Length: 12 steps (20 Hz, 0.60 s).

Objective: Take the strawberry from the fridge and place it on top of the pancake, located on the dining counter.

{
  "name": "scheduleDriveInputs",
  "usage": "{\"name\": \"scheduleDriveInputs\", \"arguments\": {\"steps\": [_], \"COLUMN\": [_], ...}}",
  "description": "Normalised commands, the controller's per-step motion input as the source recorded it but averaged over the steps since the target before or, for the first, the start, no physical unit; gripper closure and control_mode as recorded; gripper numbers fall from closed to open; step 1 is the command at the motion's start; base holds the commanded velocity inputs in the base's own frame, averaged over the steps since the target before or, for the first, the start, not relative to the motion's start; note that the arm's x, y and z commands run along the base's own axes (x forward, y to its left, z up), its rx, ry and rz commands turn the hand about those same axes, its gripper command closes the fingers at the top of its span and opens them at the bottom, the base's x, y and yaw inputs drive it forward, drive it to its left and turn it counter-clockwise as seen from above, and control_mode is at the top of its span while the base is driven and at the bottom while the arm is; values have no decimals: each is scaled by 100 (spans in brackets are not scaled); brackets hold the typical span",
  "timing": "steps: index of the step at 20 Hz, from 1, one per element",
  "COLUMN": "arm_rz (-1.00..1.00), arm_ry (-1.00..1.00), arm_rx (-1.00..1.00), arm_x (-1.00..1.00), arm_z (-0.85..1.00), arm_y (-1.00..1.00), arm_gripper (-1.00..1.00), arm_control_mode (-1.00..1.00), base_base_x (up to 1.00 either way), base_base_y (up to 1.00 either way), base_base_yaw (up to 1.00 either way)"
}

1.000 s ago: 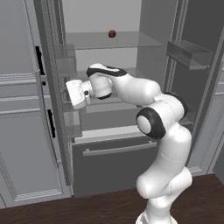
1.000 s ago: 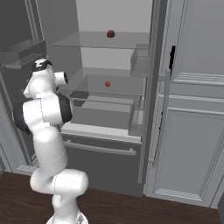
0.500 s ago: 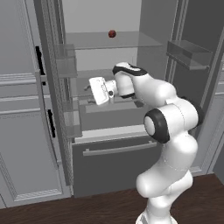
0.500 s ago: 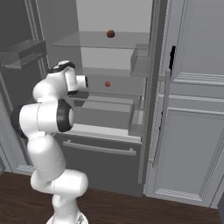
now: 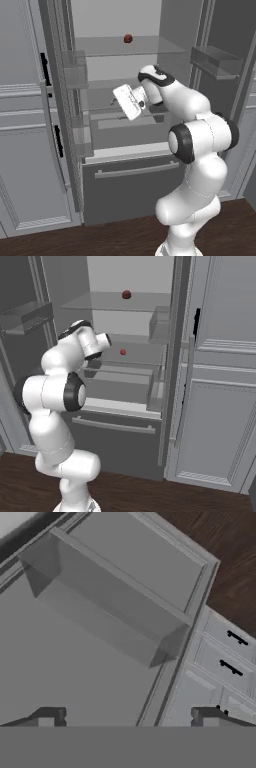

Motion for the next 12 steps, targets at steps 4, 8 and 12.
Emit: {"name": "scheduleDriveInputs", "arguments": {"steps": [4, 8, 12], "arm_rz": [18, 13, 14], "arm_ry": [-59, -68, -47], "arm_rx": [-59, -63, -58], "arm_x": [-27, -26, 0], "arm_z": [-13, -36, -35], "arm_y": [-13, -49, -77], "arm_gripper": [-100, -100, -100], "arm_control_mode": [-100, -100, -100], "base_base_x": [0, 0, 0], "base_base_y": [0, 0, 0], "base_base_yaw": [0, 0, 0]}}
